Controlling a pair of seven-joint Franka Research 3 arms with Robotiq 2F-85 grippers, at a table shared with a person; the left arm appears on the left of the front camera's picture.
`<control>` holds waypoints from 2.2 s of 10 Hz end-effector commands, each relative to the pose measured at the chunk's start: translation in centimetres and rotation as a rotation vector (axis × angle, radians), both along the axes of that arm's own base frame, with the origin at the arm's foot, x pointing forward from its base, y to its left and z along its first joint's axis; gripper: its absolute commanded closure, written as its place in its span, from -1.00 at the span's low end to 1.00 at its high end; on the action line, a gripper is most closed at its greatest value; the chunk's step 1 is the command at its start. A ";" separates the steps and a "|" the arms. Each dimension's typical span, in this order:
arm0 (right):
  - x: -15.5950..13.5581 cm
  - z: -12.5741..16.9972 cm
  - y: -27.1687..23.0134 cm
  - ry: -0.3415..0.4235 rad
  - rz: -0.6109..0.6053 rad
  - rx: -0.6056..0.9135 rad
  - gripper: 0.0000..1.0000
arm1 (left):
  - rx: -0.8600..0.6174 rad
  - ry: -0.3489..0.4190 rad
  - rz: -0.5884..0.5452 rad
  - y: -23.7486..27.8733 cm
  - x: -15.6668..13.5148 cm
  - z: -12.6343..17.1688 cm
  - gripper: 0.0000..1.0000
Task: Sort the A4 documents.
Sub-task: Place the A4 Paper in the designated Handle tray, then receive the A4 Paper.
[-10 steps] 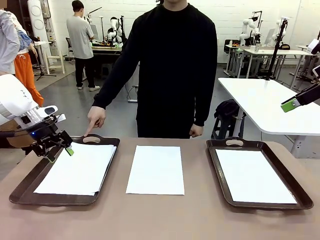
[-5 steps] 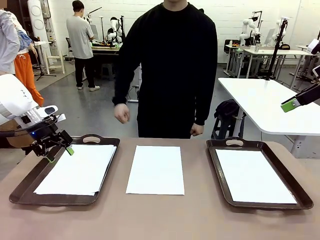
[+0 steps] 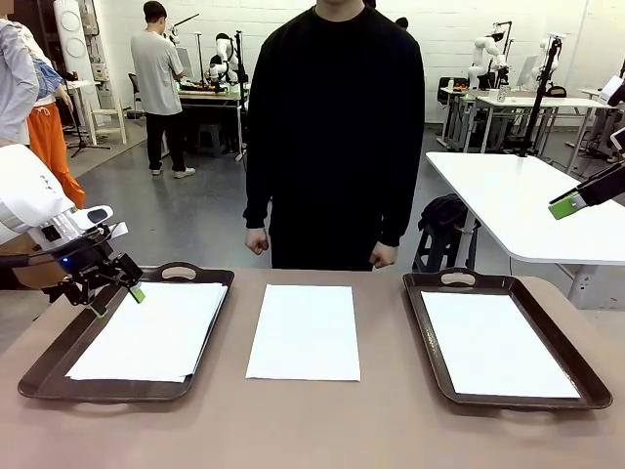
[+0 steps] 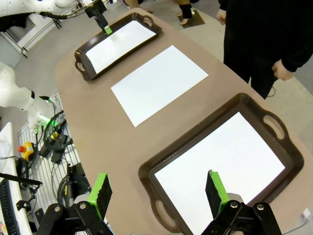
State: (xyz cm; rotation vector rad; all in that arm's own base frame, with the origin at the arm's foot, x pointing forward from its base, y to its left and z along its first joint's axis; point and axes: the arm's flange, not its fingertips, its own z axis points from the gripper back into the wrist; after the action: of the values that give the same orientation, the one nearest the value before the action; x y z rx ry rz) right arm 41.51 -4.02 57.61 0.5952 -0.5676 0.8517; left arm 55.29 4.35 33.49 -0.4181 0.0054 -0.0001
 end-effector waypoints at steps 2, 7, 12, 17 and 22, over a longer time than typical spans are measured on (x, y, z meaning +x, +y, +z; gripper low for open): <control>0.0 -0.1 0.1 -0.001 0.006 0.004 -1.00 | 0.000 -0.003 -0.014 0.0 0.0 0.0 -1.00; 0.0 -0.1 0.1 -0.001 0.006 0.004 -1.00 | 0.000 -0.003 -0.014 0.0 0.0 0.0 -1.00; 0.0 -0.1 0.1 -0.001 0.006 0.004 -1.00 | 0.100 -0.233 -0.184 -2.5 0.5 5.1 -1.00; 0.0 -0.1 0.1 -0.001 0.006 0.004 -1.00 | 0.036 -0.661 -0.451 -6.6 -2.7 15.4 -1.00; 0.0 -0.1 0.1 -0.001 0.006 0.004 -1.00 | -0.120 -0.862 -0.591 -7.1 -6.6 20.7 -1.00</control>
State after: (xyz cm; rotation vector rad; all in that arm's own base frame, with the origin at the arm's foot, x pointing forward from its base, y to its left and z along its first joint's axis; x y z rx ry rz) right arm 41.51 -4.00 57.61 0.5952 -0.5673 0.8520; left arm 49.80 -3.56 54.88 -0.4436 -0.7161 -0.7375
